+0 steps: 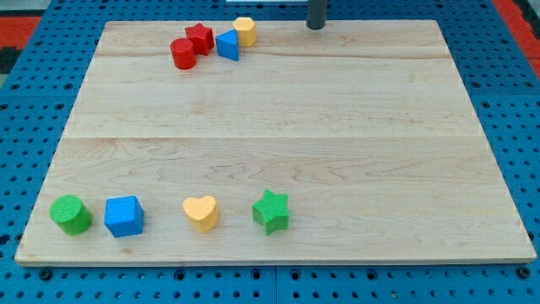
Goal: Move blue triangle away from the group of blocks
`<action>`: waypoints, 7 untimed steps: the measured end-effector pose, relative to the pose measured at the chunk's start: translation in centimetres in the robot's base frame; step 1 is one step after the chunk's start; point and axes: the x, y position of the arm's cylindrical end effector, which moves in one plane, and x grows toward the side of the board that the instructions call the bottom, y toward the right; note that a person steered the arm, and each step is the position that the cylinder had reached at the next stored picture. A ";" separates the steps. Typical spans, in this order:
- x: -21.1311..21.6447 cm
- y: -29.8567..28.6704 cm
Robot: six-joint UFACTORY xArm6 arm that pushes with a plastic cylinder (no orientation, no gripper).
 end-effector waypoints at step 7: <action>13.0 -14.1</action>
